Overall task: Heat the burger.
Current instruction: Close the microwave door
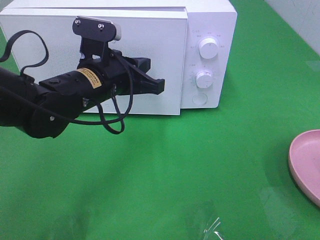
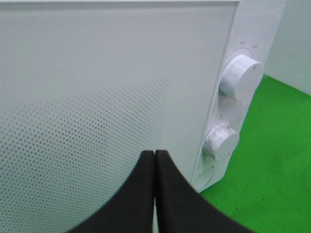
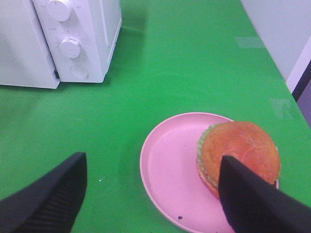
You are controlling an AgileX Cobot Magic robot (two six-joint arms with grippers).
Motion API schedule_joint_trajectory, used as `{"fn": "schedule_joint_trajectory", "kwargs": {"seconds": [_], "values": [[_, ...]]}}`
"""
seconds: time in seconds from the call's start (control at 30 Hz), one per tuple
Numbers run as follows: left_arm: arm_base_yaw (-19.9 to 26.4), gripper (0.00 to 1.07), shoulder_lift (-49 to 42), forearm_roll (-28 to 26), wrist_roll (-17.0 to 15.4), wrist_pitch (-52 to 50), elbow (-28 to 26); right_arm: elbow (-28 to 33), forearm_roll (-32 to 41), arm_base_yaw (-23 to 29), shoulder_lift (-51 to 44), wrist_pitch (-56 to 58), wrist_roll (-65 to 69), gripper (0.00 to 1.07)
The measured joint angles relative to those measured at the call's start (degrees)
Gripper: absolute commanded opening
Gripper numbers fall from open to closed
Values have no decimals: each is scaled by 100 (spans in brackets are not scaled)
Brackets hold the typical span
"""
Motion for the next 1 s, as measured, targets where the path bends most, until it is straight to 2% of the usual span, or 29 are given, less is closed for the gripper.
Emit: {"fn": "schedule_joint_trajectory", "kwargs": {"seconds": [0.23, 0.57, 0.73, 1.0], "values": [[0, 0, 241, -281, 0, 172, -430, 0, 0, 0, 0, 0, 0, 75], [-46, 0, 607, -218, 0, 487, -1043, 0, 0, 0, 0, 0, 0, 75], [-103, 0, 819, -120, 183, 642, -1346, 0, 0, 0, 0, 0, 0, 75], [-63, 0, 1123, -355, 413, 957, -1839, 0, 0, 0, 0, 0, 0, 75]]}}
